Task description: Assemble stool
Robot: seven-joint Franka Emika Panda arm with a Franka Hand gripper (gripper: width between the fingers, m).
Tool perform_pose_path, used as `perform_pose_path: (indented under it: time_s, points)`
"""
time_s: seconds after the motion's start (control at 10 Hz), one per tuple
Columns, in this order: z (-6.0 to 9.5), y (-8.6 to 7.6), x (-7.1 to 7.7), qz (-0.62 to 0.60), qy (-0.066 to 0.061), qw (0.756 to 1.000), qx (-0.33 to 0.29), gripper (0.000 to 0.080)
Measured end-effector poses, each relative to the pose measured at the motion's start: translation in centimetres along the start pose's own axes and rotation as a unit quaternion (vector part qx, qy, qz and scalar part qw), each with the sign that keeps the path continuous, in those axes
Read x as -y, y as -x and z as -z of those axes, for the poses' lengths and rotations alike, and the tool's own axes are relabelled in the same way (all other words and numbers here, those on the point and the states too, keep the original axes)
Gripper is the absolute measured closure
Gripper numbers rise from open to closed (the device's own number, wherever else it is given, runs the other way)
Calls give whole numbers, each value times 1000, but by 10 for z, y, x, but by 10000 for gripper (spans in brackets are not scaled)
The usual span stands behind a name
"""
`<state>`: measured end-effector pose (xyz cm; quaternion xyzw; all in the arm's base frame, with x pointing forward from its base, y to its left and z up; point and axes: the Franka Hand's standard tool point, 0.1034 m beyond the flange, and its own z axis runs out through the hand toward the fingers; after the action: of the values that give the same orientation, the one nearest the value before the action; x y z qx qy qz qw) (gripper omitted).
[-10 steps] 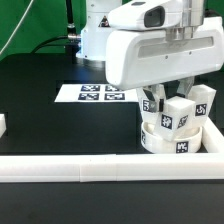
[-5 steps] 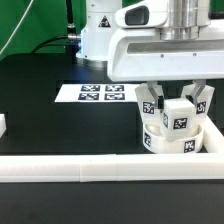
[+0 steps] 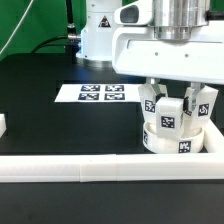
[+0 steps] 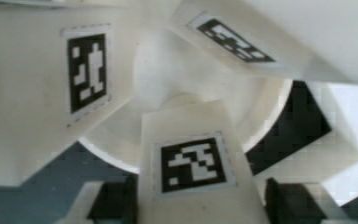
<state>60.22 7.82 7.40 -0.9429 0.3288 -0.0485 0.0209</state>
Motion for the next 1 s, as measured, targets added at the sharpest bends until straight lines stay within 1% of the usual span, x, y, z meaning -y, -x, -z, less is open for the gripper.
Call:
perform_pose_path:
  time_s: [0.2, 0.4, 0.5, 0.6, 0.7, 0.8, 0.9, 1.0]
  points:
    - [0, -2, -2, -55, 1, 998, -1, 456]
    - [0, -2, -2, -55, 1, 998, -1, 455]
    - [1, -3, -2, -55, 0, 999, -1, 231]
    - [8, -6, -2, -42, -2, 999, -1, 174]
    - [22, -9, -1, -36, -7, 999, 1, 157]
    - [34, -10, 0, -34, -12, 999, 4, 157]
    - [35, -10, -1, -34, -13, 999, 2, 151]
    - [32, -9, -1, -34, -11, 999, 3, 151]
